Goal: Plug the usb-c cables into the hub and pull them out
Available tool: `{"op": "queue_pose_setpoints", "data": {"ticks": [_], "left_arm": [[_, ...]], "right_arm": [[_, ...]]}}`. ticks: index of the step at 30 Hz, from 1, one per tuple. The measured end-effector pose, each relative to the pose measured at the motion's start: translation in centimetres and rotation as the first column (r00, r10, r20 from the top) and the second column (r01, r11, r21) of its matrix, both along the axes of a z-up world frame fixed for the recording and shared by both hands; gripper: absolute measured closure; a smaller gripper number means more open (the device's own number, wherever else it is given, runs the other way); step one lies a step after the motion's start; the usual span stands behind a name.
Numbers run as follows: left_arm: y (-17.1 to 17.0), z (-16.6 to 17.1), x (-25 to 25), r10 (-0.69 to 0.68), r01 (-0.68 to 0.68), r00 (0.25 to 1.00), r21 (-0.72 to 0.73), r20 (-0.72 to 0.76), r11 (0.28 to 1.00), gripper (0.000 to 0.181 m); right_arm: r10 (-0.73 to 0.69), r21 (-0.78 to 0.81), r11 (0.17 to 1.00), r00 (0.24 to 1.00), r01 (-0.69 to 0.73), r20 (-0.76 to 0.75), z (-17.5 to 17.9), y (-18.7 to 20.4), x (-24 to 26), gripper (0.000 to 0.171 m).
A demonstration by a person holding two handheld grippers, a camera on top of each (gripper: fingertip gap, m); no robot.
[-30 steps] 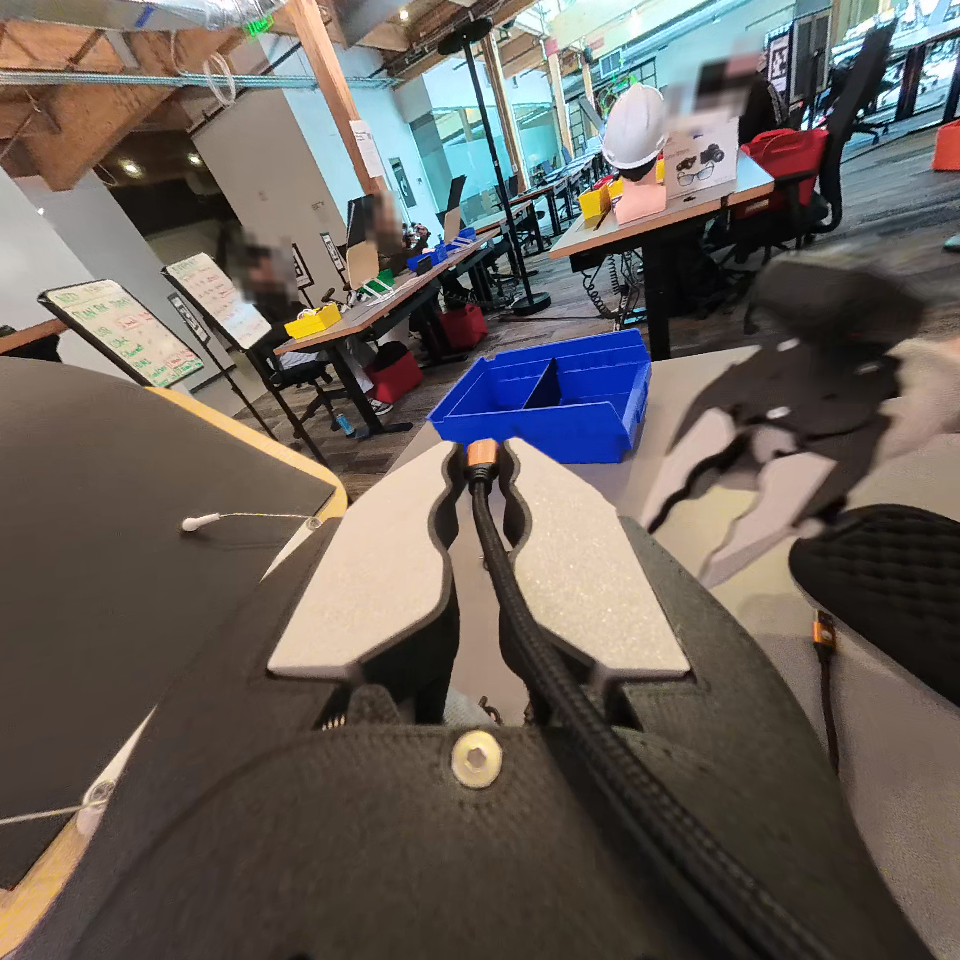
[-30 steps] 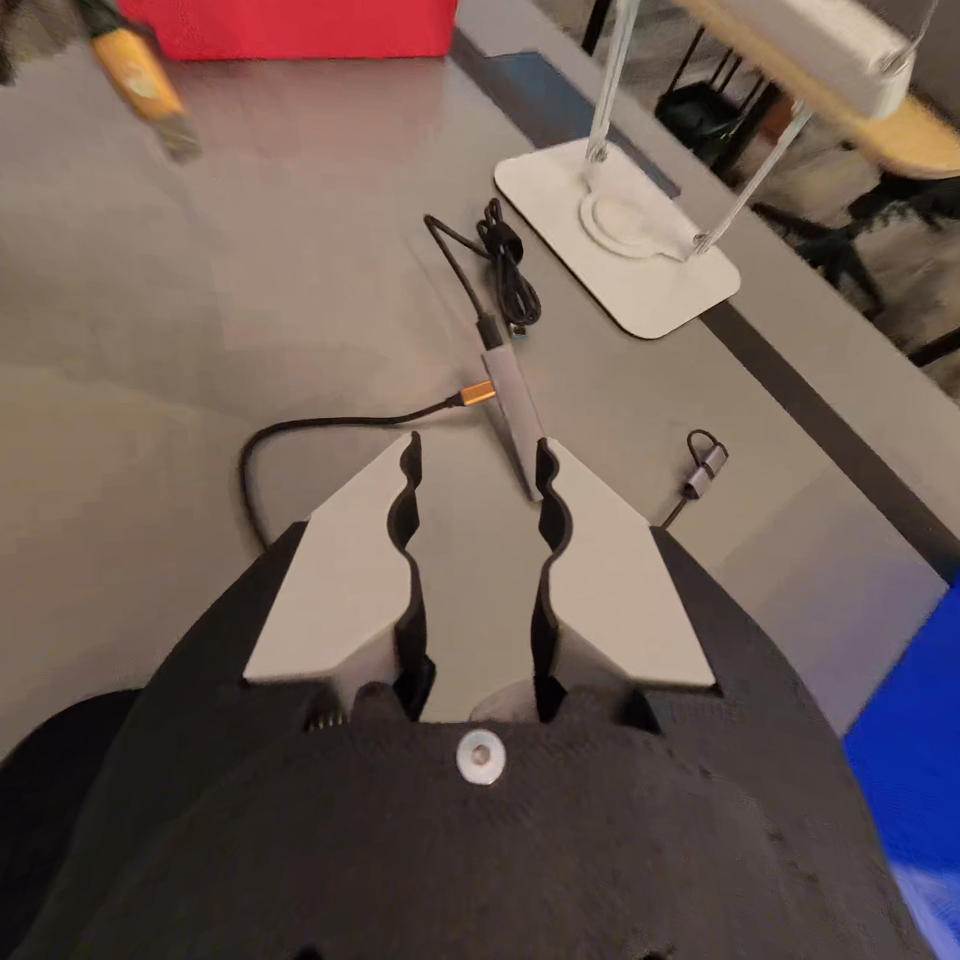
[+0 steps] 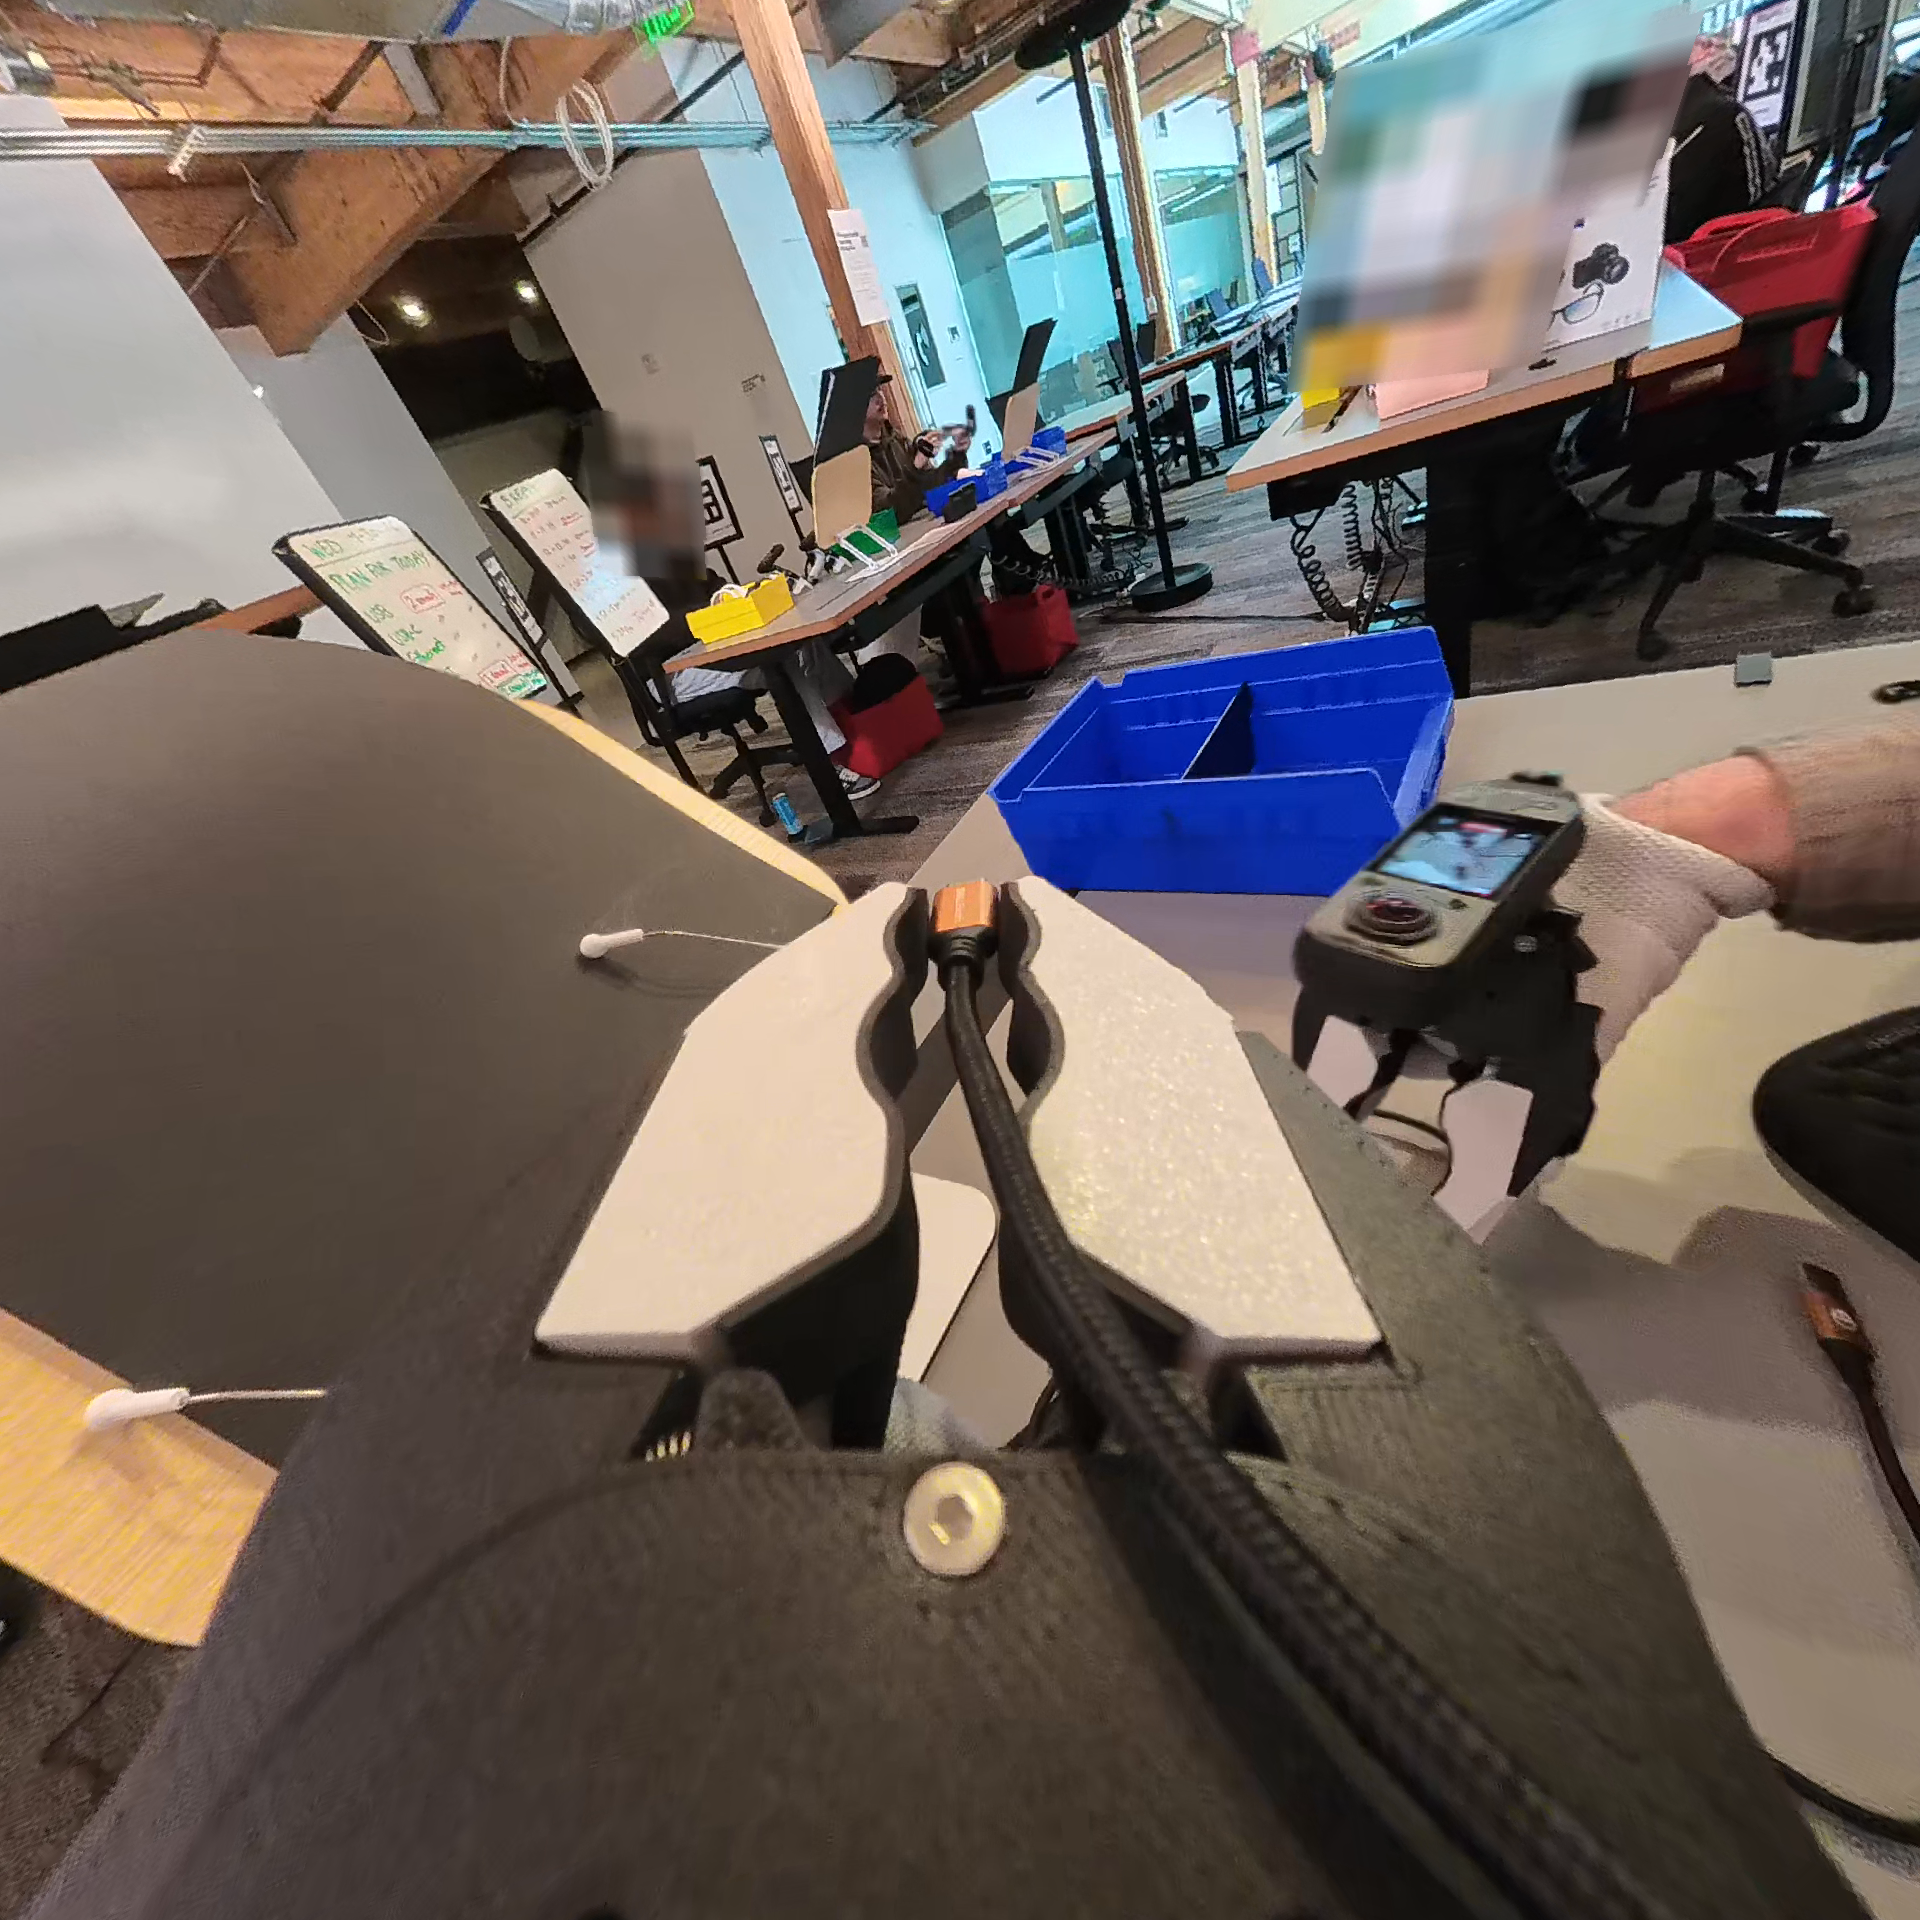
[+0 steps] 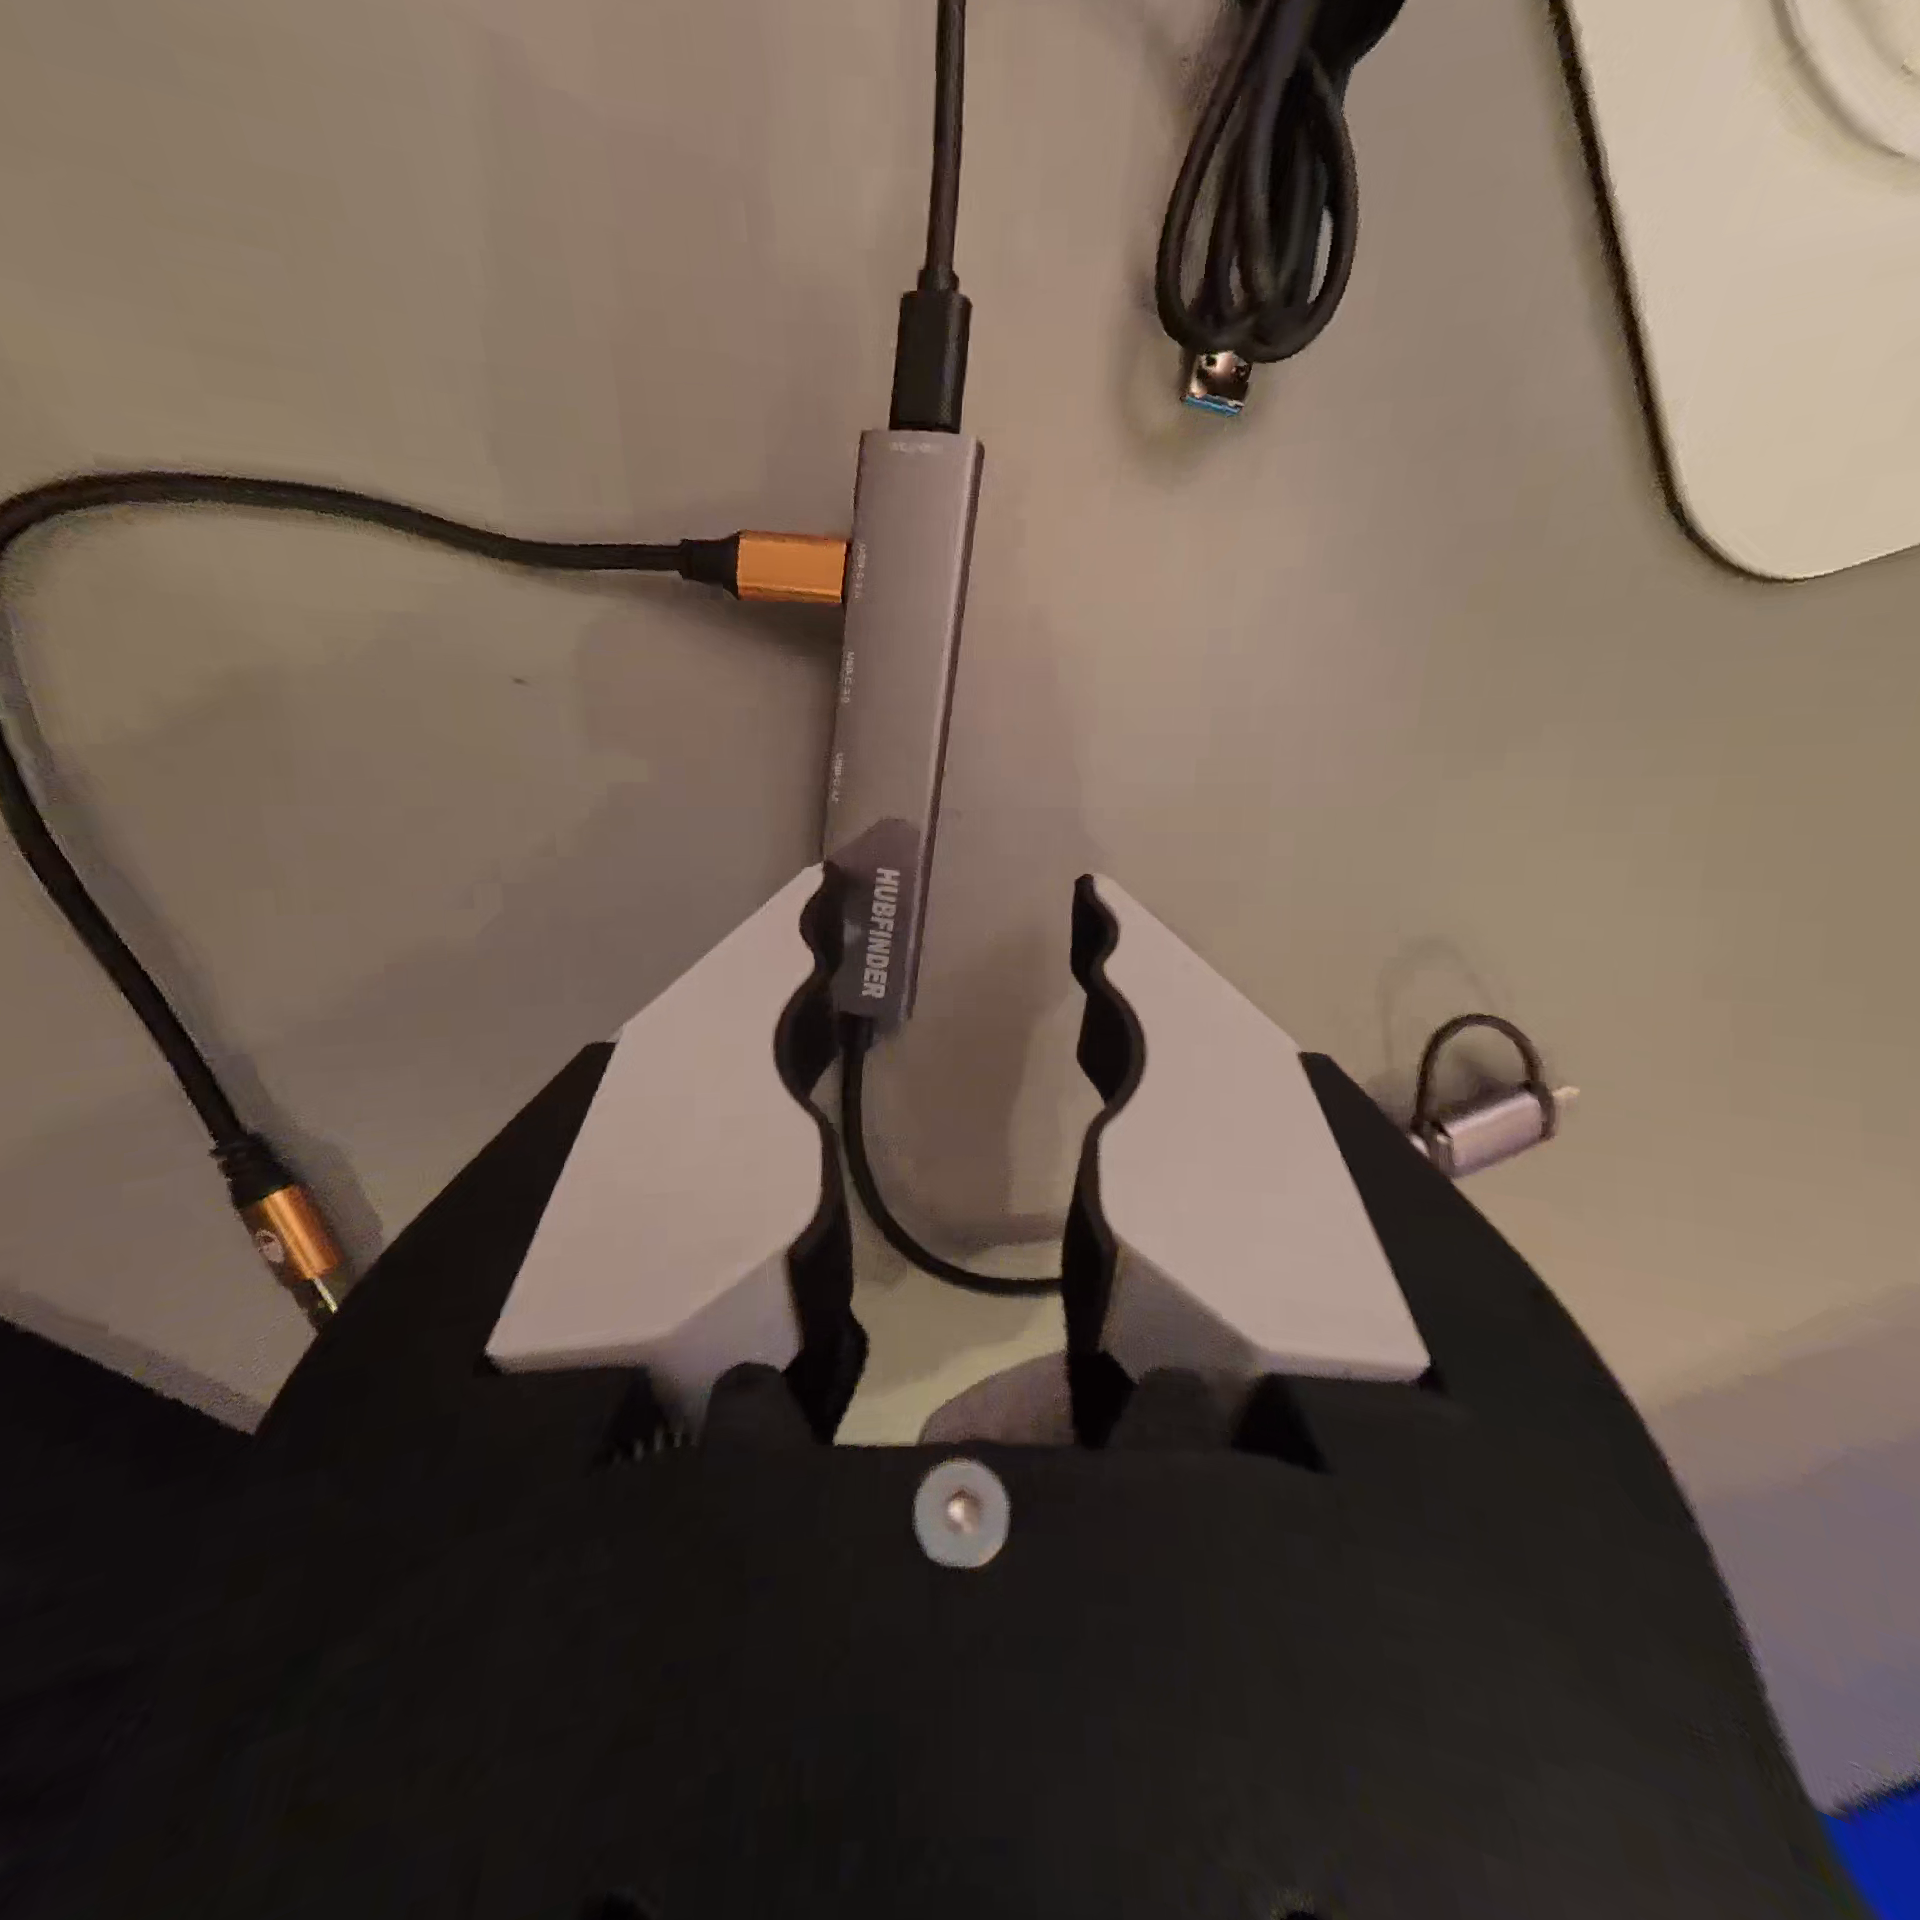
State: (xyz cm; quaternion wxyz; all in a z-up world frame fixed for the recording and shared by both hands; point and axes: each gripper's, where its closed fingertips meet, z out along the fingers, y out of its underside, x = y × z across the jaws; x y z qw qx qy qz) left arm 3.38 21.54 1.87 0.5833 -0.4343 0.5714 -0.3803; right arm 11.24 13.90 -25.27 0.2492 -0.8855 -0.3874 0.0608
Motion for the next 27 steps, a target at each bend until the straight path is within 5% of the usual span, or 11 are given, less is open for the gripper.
{"op": "queue_pose_setpoints", "data": {"ticks": [5,7,12,20,27], "left_arm": [[-0.3,0.0,0.0,-0.009,0.009,1.000,0.016,-0.005,1.000,0.168],[-0.3,-0.1,0.0,-0.009,0.009,1.000,0.016,-0.007,1.000,0.168],[-0.2,-0.4,0.1,-0.014,0.014,1.000,0.018,-0.016,1.000,0.168],[0.3,-0.3,-0.1,-0.003,0.004,1.000,0.024,-0.007,1.000,0.168],[0.5,-0.1,-0.3,0.007,-0.006,1.000,0.034,-0.005,0.999,0.168]], "right_arm": [[0.065,-0.151,0.983,0.968,-0.104,-0.242,-0.9,-0.6,-2.8,0.136],[0.044,-0.206,0.972,0.954,-0.109,-0.295,-0.9,-0.4,-3.1,0.152],[-0.021,-0.291,0.947,0.876,-0.137,-0.481,-0.6,-0.6,-4.7,0.154],[-0.057,-0.222,0.963,0.691,-0.152,-0.720,3.6,0.4,-6.8,0.156],[-0.151,-0.247,0.969,0.805,0.005,-0.574,1.6,1.3,-7.0,0.157]]}}
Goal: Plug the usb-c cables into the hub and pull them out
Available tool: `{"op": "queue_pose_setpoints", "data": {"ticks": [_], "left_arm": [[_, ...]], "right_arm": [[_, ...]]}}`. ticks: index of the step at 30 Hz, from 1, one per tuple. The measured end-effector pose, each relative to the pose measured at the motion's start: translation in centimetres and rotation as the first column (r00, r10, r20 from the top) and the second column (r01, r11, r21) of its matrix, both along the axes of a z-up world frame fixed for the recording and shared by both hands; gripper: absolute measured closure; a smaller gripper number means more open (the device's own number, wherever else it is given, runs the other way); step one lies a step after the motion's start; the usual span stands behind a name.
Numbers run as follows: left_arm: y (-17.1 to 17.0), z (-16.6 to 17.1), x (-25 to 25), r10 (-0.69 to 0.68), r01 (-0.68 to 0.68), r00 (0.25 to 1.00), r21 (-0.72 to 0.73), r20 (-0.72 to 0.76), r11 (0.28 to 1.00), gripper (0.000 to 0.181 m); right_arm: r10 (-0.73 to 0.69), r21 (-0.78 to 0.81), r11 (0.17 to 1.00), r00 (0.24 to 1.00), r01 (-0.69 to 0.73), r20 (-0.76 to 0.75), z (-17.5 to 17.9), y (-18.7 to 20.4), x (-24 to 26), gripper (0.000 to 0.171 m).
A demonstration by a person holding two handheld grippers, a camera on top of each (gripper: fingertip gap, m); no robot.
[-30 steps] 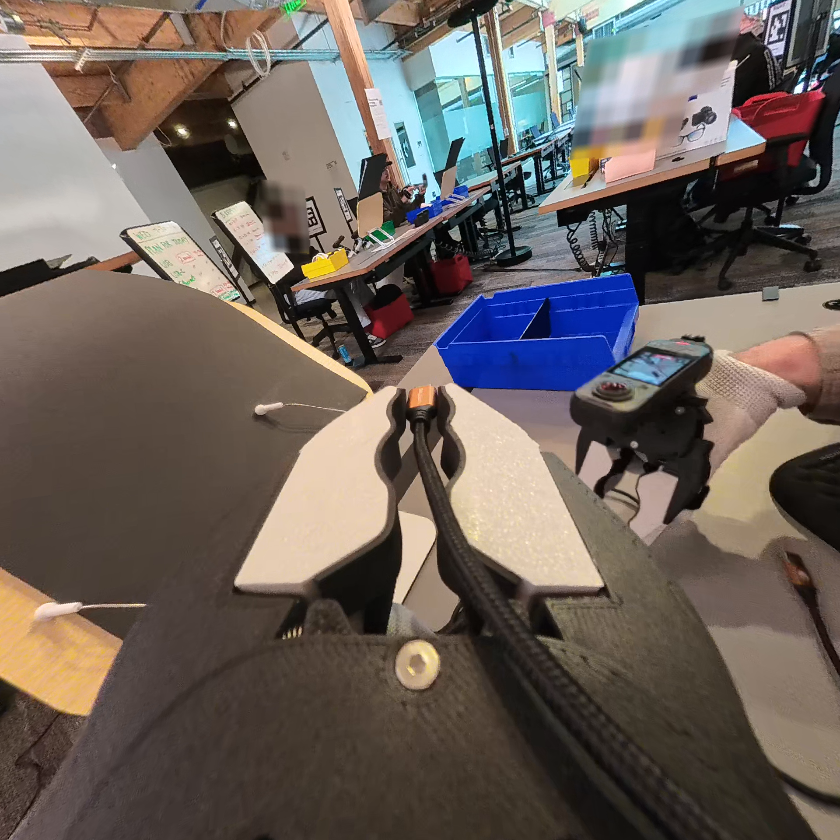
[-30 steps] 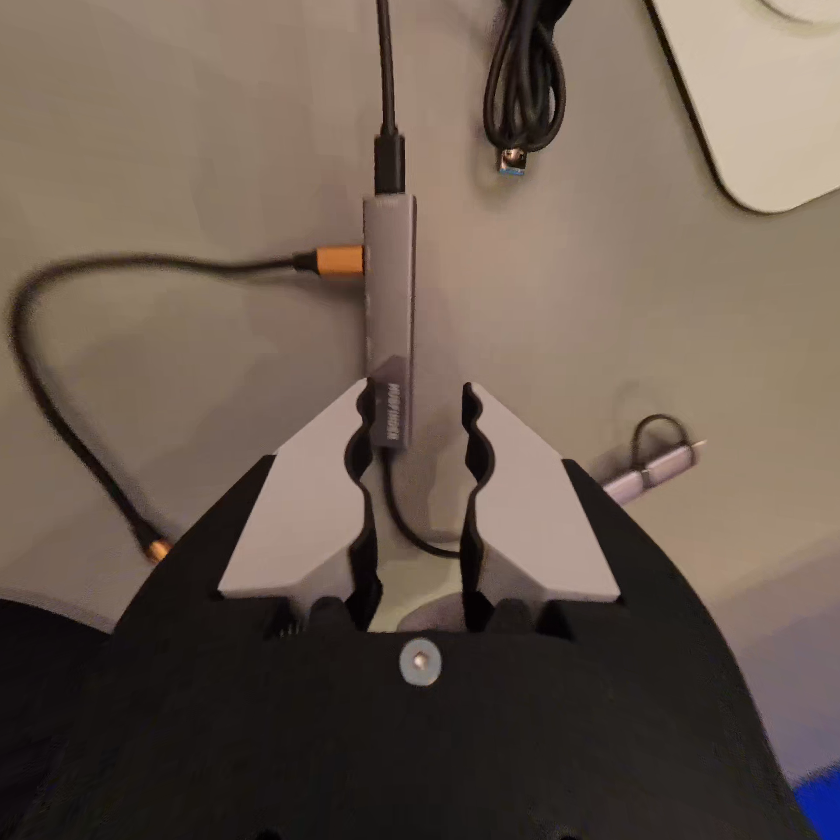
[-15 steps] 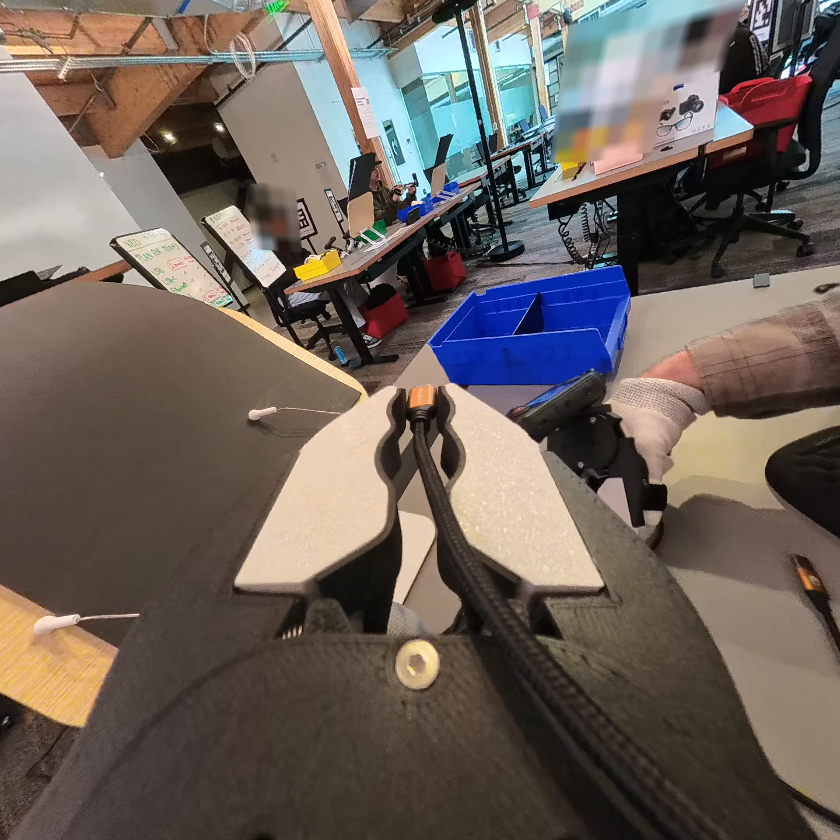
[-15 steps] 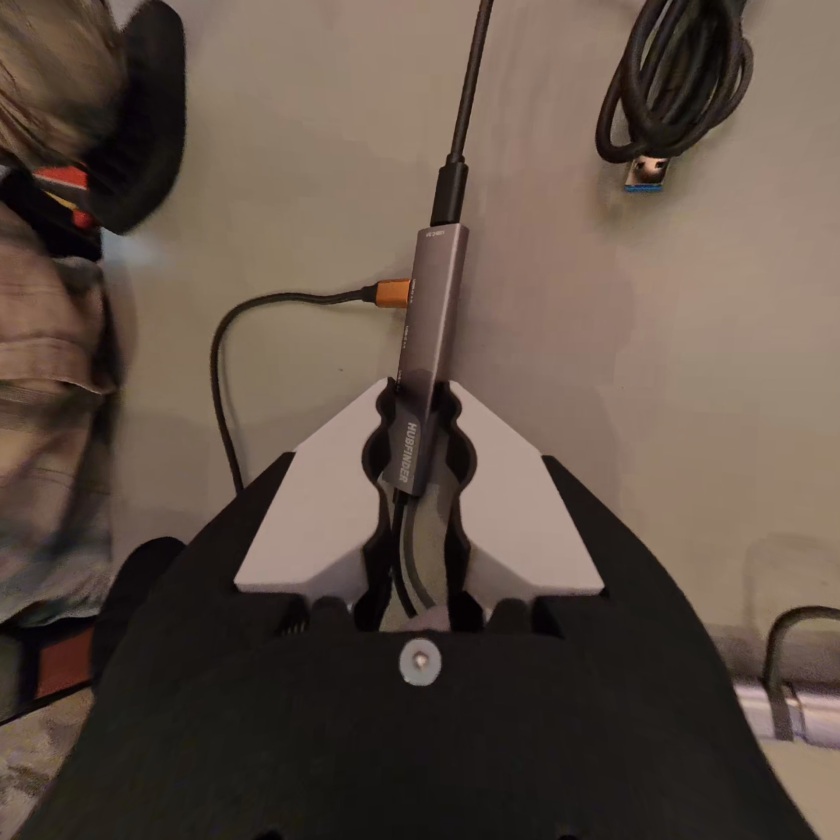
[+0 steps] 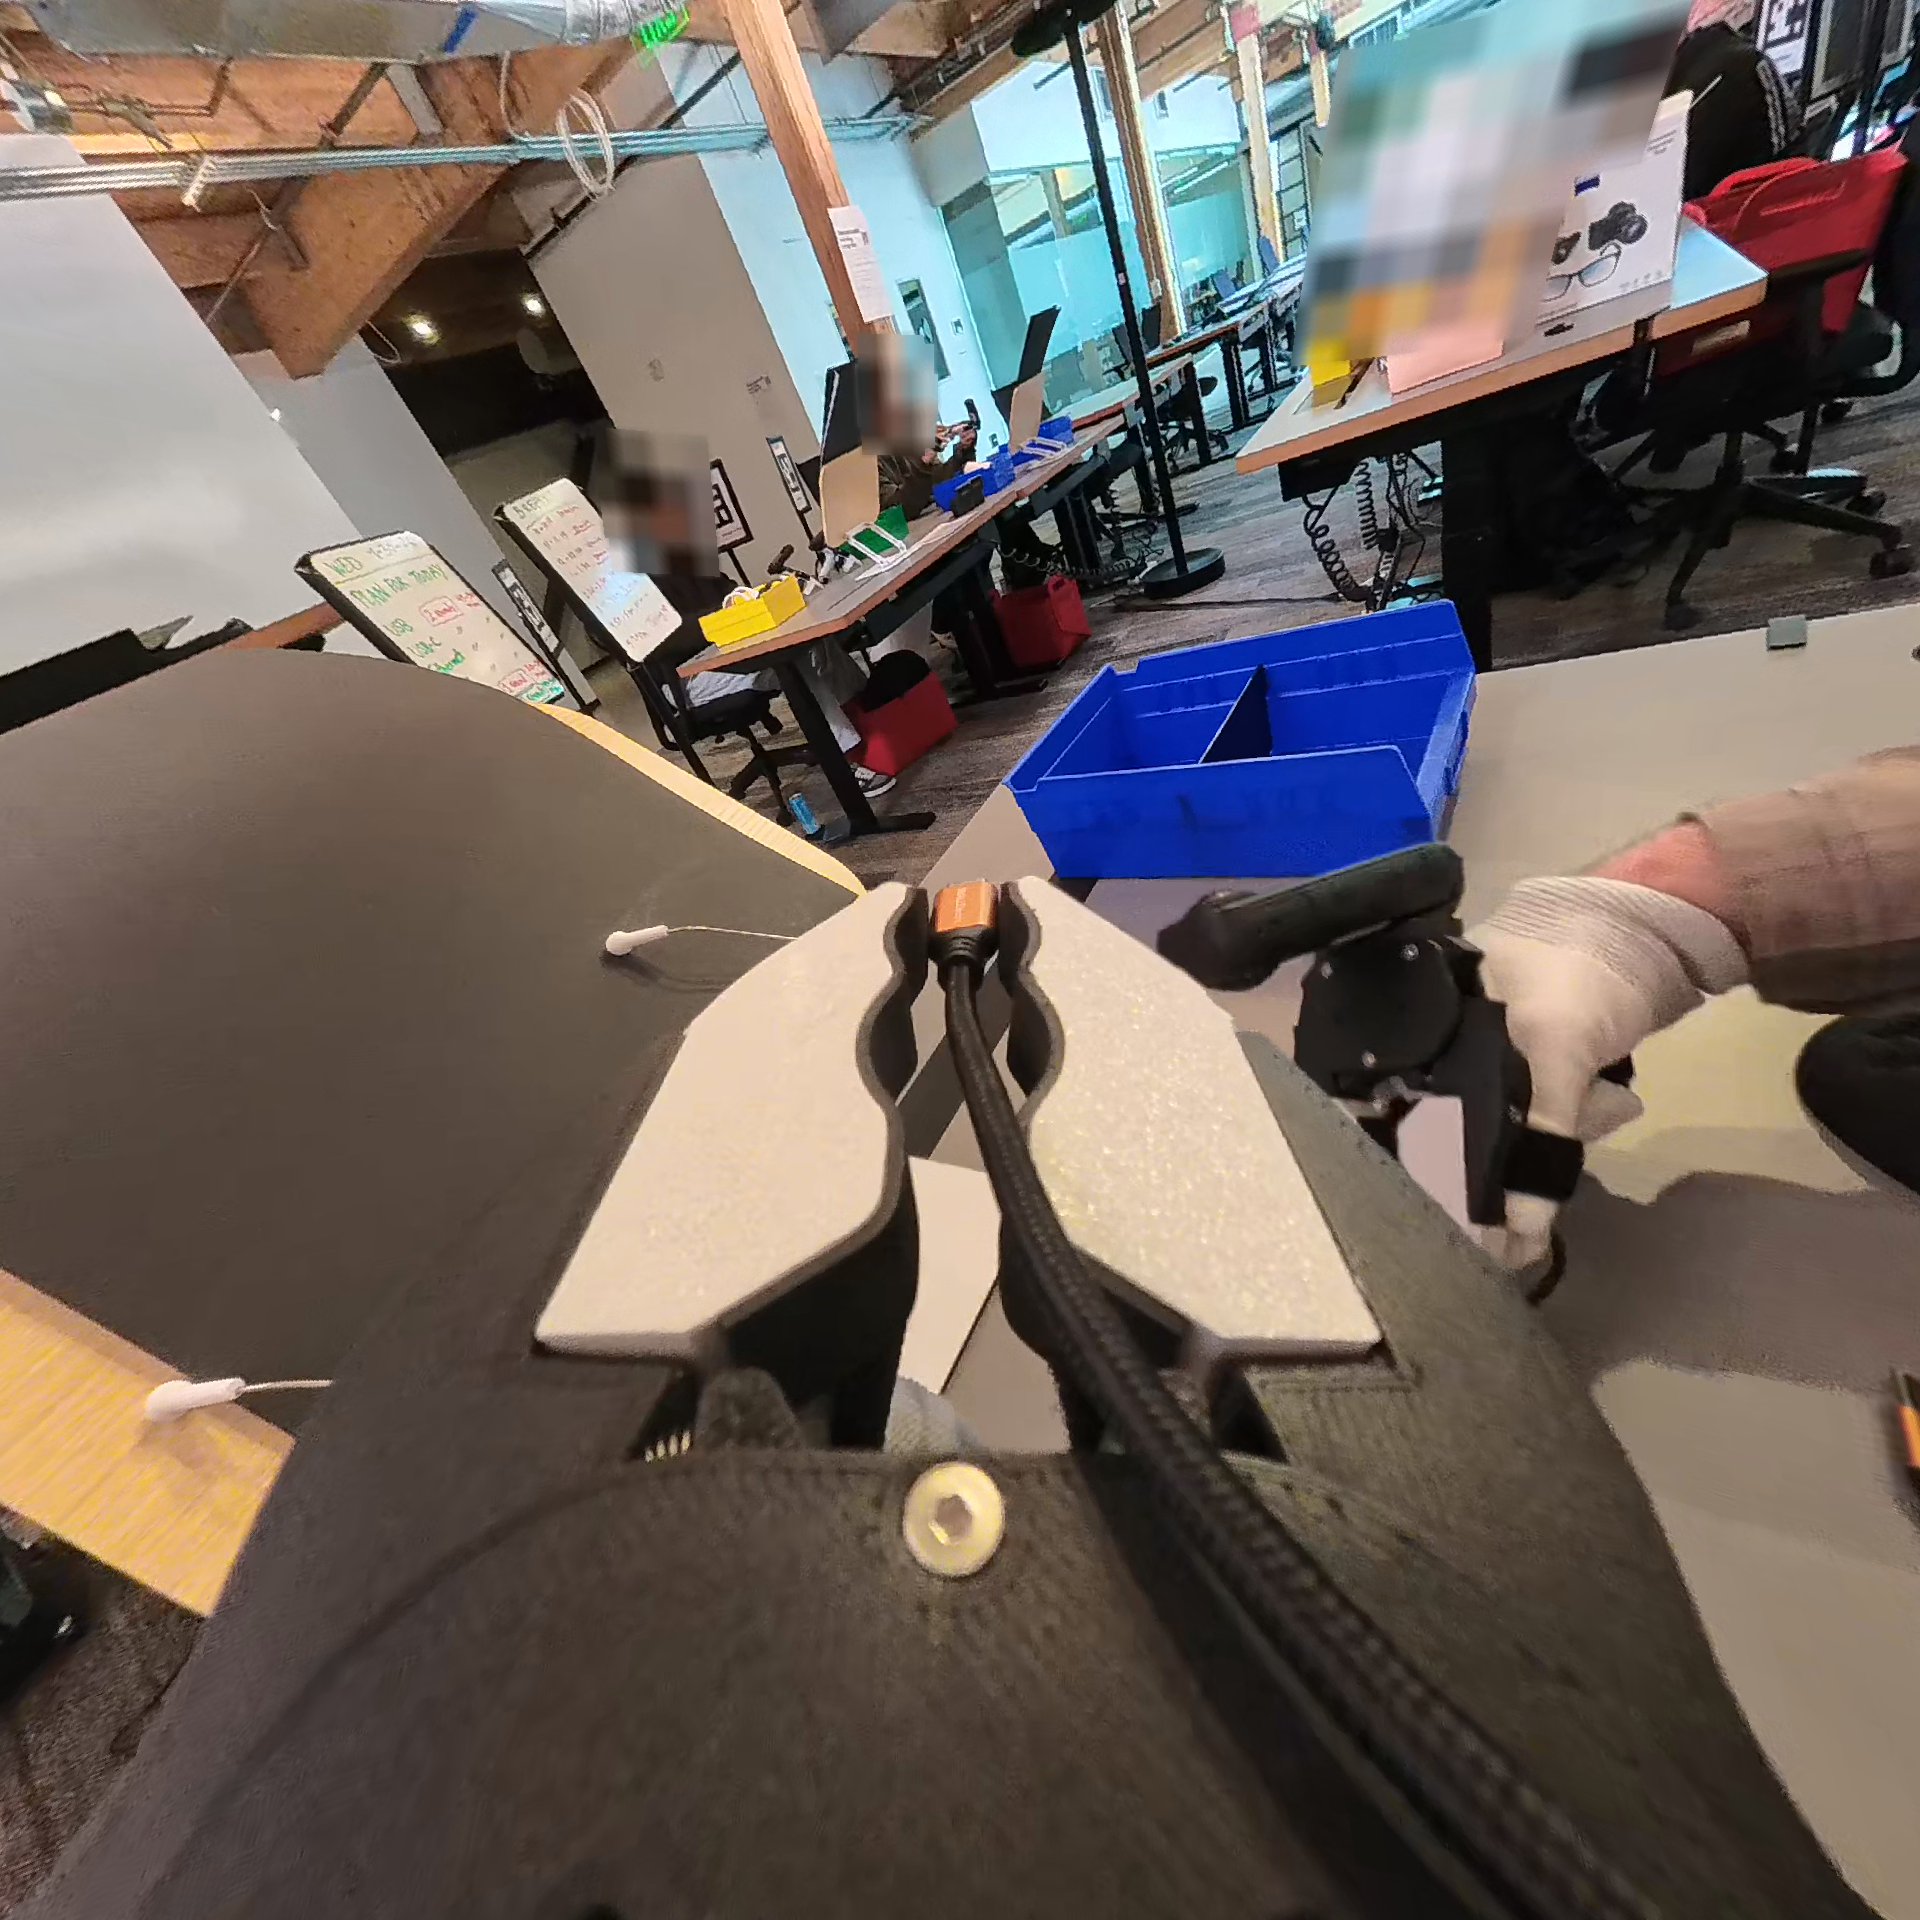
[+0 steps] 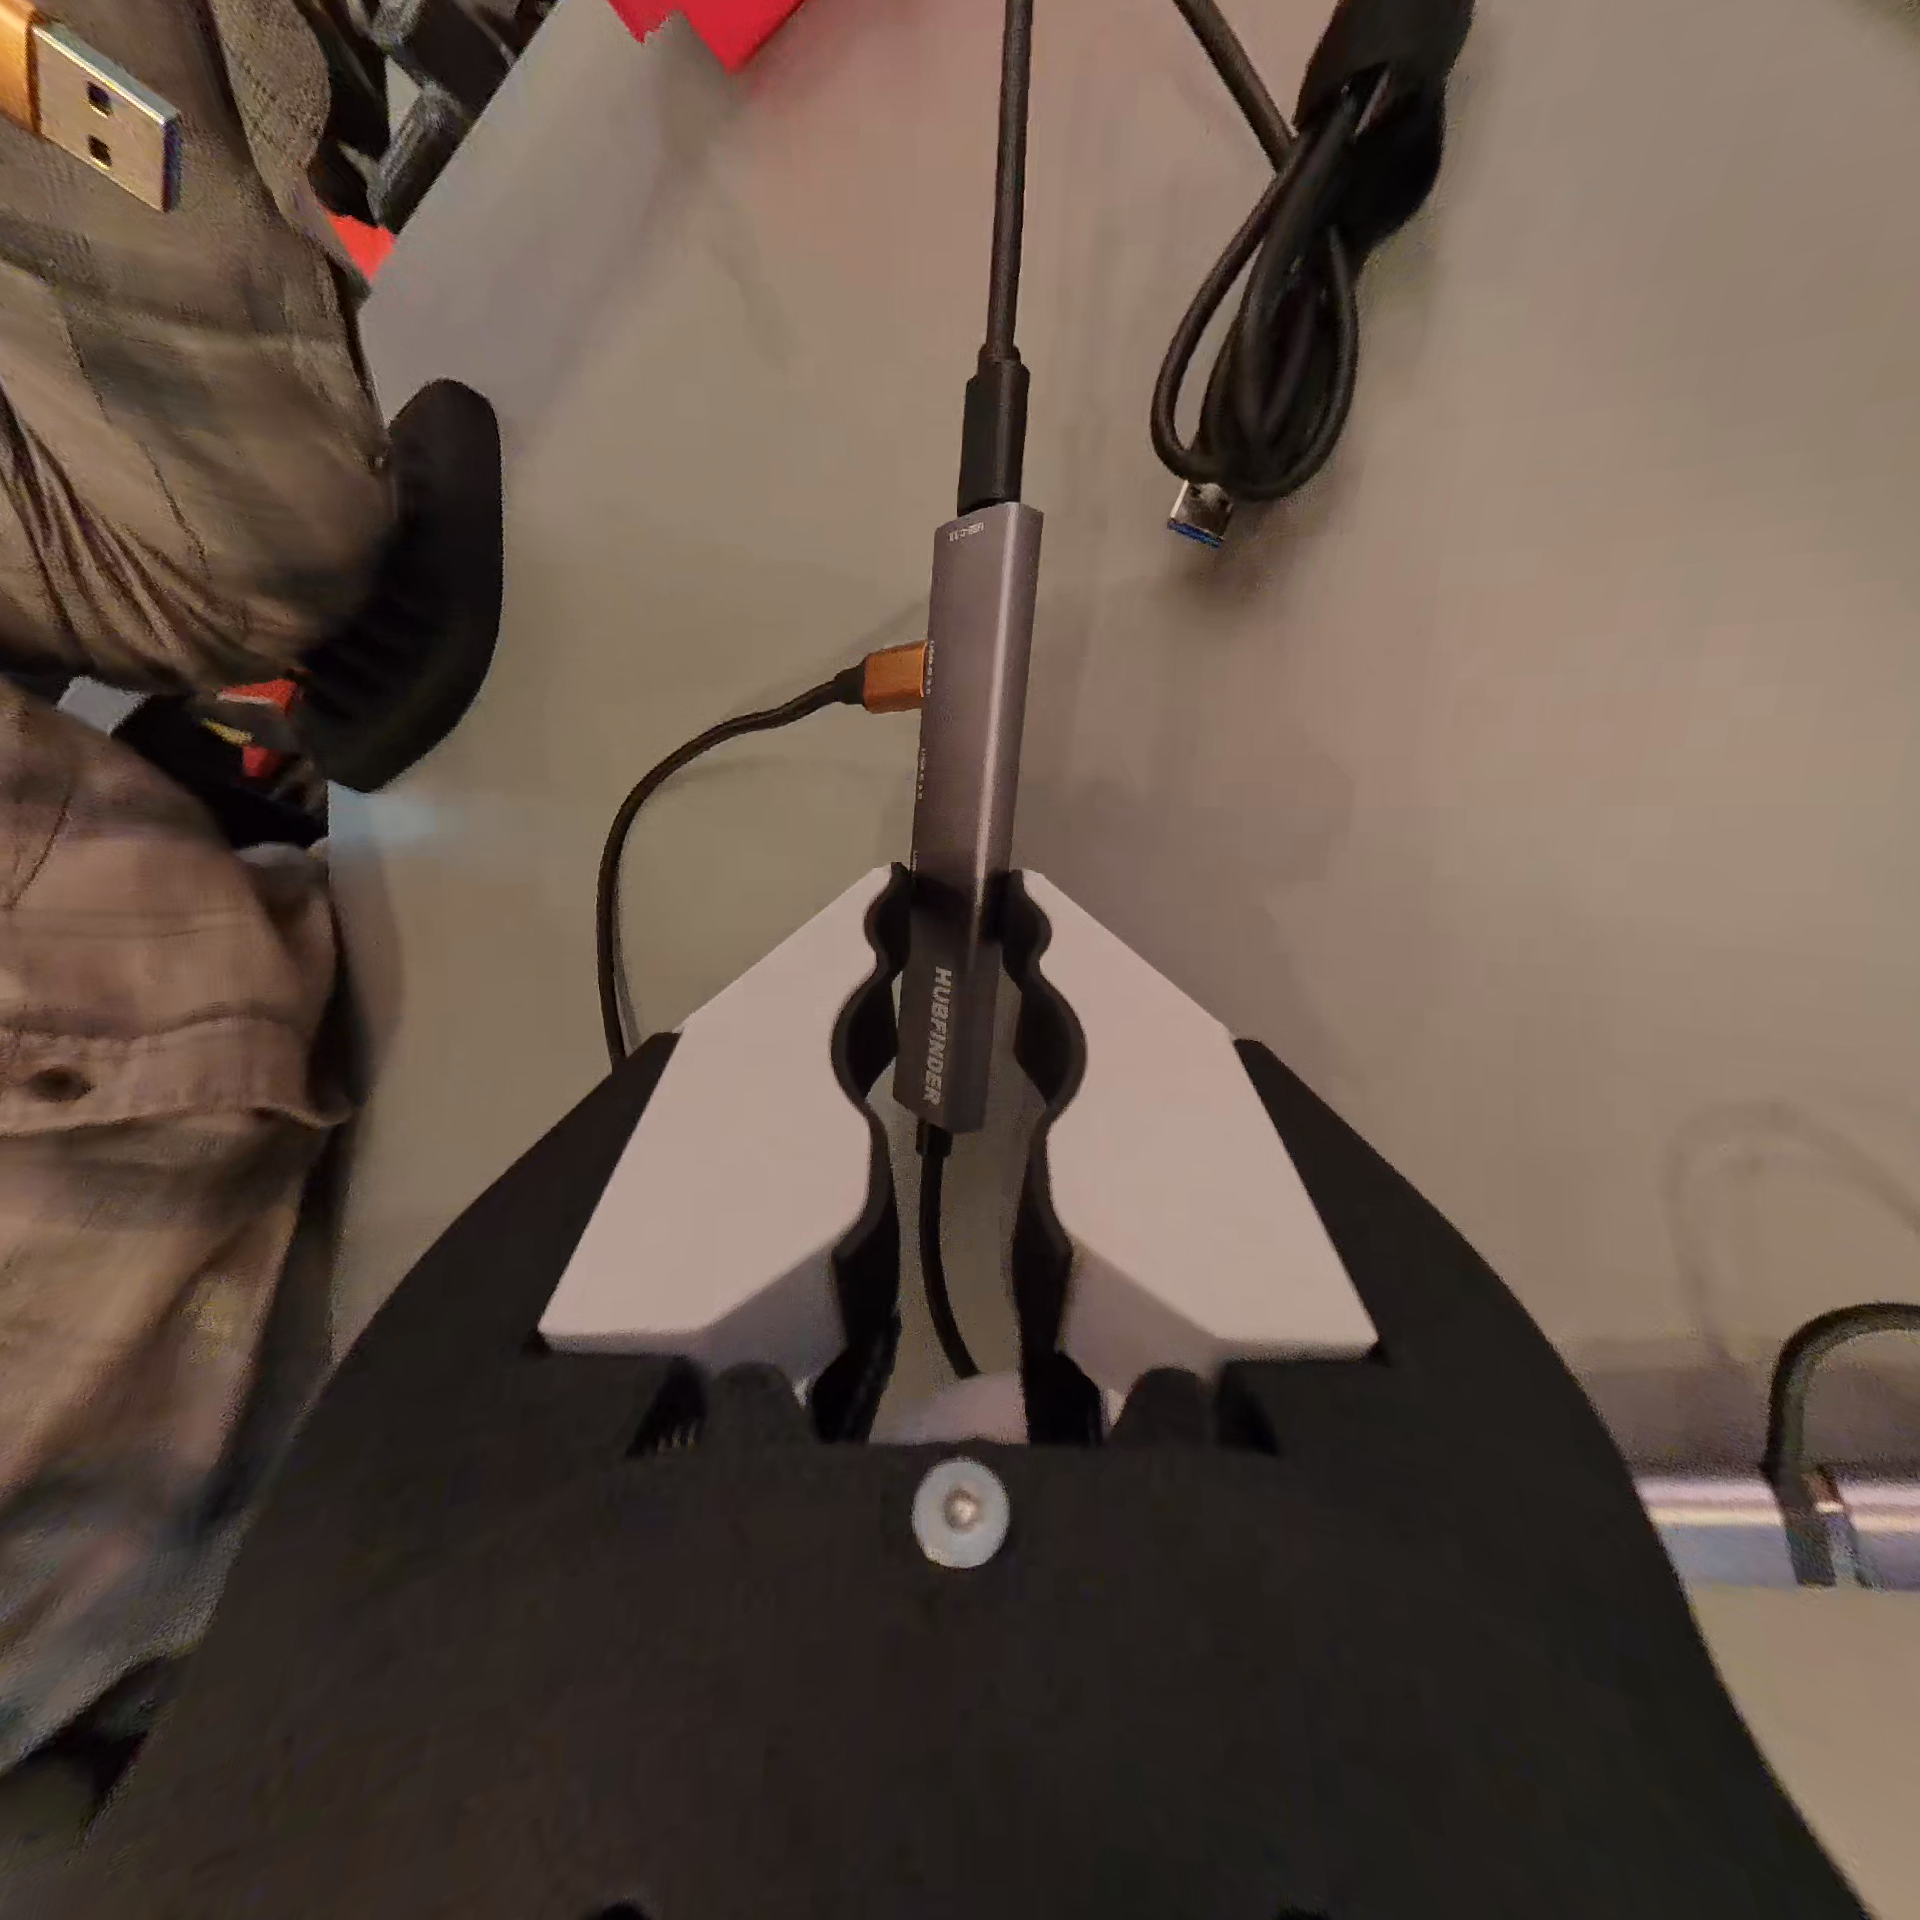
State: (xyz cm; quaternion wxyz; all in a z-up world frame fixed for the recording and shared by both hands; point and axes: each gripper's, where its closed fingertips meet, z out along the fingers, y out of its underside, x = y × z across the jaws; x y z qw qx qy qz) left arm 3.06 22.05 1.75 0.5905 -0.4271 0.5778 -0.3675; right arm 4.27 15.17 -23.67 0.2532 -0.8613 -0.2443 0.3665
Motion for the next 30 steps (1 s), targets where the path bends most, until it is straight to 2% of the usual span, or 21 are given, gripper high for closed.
{"op": "queue_pose_setpoints", "data": {"ticks": [5,7,11,14,16,18,22,26,28,30], "left_arm": [[-0.1,-0.1,0.1,-0.003,0.003,1.000,-0.001,-0.002,1.000,0.168],[-0.3,0.1,0.1,-0.008,0.008,1.000,0.002,0.002,1.000,0.168],[-0.7,0.5,-0.1,-0.012,0.012,1.000,0.015,0.007,1.000,0.168],[-0.7,0.8,-0.3,-0.006,0.006,1.000,0.021,0.015,1.000,0.168],[-0.4,1.0,-0.5,0.000,-0.001,1.000,0.019,0.023,1.000,0.168],[-0.1,1.1,-0.7,0.004,-0.005,0.999,0.012,0.032,1.000,0.168],[0.3,1.2,-0.8,0.006,-0.005,0.999,-0.006,0.042,1.000,0.168],[-0.1,1.5,-0.8,0.006,-0.006,0.999,0.012,0.042,1.000,0.168],[-0.5,1.8,-1.0,0.002,-0.003,0.999,0.025,0.049,1.000,0.168],[-0.6,2.1,-1.2,0.002,-0.003,0.998,0.026,0.057,1.000,0.168]], "right_arm": [[-0.091,0.050,0.995,0.990,0.086,0.109,-1.7,-0.3,-2.6,0.156],[-0.059,0.056,0.997,0.994,0.054,0.093,-1.8,-0.8,-3.8,0.155],[0.051,0.020,0.998,0.996,-0.053,0.079,-1.8,-1.2,-4.3,0.134],[0.021,0.095,0.994,0.964,-0.048,0.263,-1.9,0.2,-3.1,0.121],[-0.046,0.183,0.982,0.906,-0.035,0.421,-1.6,0.6,-2.6,0.118],[-0.124,0.272,0.962,0.854,-0.021,0.505,-1.2,0.0,-3.3,0.115],[-0.243,0.403,0.913,0.709,-0.063,0.662,-1.9,-1.2,-3.1,0.118],[-0.316,0.505,0.863,0.742,-0.035,0.592,-2.0,-0.6,-2.4,0.133],[-0.330,0.512,0.859,0.768,0.002,0.549,-2.3,-0.8,-2.5,0.147],[-0.349,0.537,0.844,0.763,0.004,0.544,-2.3,-0.7,-2.4,0.150]]}}
